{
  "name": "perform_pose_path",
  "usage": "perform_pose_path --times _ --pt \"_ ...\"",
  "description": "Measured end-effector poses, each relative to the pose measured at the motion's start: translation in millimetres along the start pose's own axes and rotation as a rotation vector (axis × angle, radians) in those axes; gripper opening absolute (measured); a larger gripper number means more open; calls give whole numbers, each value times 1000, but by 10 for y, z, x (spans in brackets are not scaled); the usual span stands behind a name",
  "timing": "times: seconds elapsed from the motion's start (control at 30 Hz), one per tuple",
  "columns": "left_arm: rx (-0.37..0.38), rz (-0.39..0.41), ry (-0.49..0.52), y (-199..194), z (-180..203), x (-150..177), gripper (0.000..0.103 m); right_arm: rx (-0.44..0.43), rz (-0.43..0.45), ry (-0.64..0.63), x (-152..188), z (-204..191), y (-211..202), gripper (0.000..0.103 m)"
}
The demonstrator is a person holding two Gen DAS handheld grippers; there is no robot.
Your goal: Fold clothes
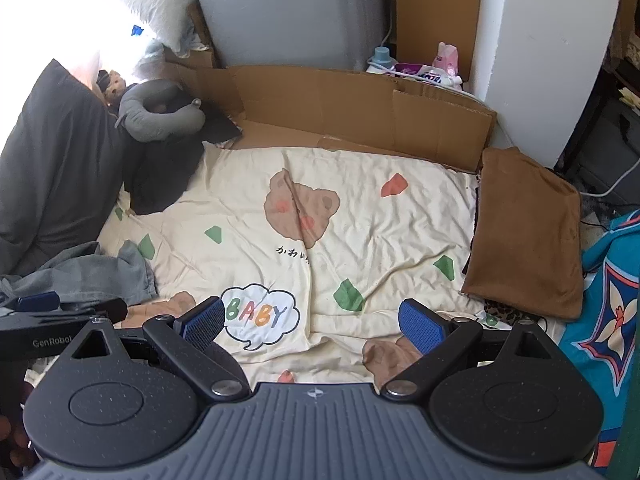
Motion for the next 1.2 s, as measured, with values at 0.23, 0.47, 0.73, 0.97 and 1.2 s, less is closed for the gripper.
perform_pose_path --times 0.23,0.47,0.73,0.97,1.2 --pt "5 6 27 -11 59 -23 103 3 -3 -1 -12 -15 6 97" --pt "22 13 43 14 66 -19 103 4 10 42 -6 62 -11 97" --pt "24 23 24 30 -75 -114 103 5 33 30 -33 -9 -23 97" --pt "6 84 -47 -52 -445 -309 102 -25 90 1 -144 -128 -62 97" --pt "-28 109 -93 -91 -853 -368 102 -47 126 10 -283 -292 7 97"
Point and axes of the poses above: each gripper's, at about its wrist camera, not at the fingertips, and y roughly the way its jaws point, z to its right, x to its underside, the point moved 3 cm from there along y, roughly the way its jaws point, and after that the axes turned 1 degree about -z, right-handed, at the moved point
